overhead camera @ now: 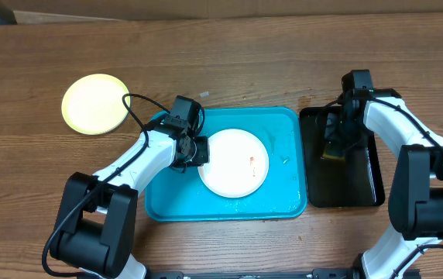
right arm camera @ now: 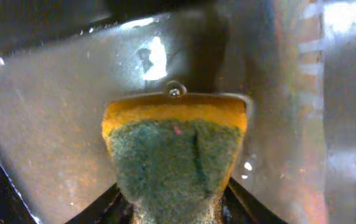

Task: Clean dirty plates on tray and stack at the side
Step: 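Close the right gripper on the green sponge and lift it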

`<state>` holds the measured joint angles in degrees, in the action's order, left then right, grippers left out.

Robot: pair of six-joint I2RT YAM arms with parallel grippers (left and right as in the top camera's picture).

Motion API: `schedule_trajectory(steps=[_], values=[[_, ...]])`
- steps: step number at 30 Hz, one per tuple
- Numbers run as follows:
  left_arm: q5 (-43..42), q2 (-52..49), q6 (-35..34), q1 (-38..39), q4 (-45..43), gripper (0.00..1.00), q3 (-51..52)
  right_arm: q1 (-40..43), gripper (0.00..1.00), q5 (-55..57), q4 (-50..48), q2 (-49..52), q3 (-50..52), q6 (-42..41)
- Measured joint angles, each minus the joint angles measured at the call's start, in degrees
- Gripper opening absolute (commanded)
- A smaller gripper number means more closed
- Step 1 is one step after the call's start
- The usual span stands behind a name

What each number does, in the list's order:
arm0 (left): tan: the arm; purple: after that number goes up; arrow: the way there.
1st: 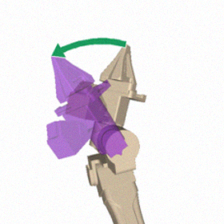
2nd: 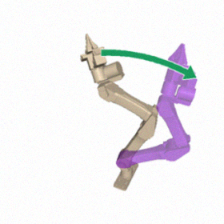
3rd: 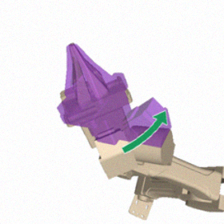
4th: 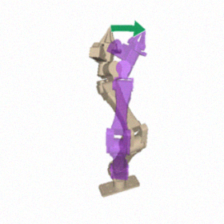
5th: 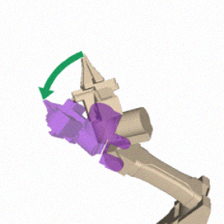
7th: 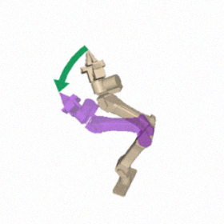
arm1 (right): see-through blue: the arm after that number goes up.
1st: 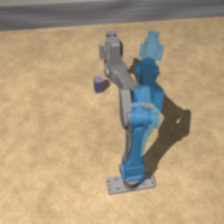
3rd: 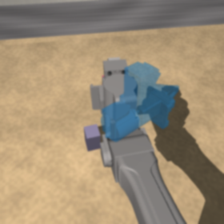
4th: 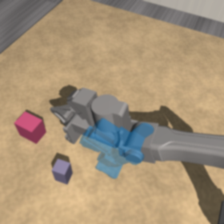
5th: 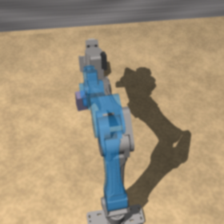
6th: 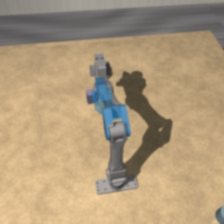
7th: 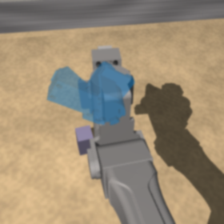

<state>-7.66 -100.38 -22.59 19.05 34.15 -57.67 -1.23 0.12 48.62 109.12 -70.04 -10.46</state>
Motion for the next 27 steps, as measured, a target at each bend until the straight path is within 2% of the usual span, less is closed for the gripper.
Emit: schedule_trajectory(steps=[1,2,5,13,19,27], values=[[0.0,0.0,0.0,0.0,-0.1,0.15,0.0,0.0,0.28,-0.1,-0.2,0.0,0.0,0.1],[0.0,0.0,0.0,0.0,-0.2,0.15,0.0,0.0,0.14,-0.2,-0.4,0.0,0.0,0.4],[0.0,0.0,0.0,0.0,-0.2,0.14,0.0,0.0,0.04,-0.6,-0.9,0.0,0.0,-0.2],[0.0,0.0,0.0,0.0,-0.2,0.13,0.0,0.0,0.04,-1.4,-1.0,0.0,0.0,0.7],[0.0,0.0,0.0,0.0,-0.3,0.1,0.0,0.0,0.04,-1.4,2.6,0.0,-2.7,1.1],[0.0,0.0,0.0,0.0,-0.1,0.15,0.0,0.0,0.04,-1.3,4.6,-0.6,-5.3,1.3]])
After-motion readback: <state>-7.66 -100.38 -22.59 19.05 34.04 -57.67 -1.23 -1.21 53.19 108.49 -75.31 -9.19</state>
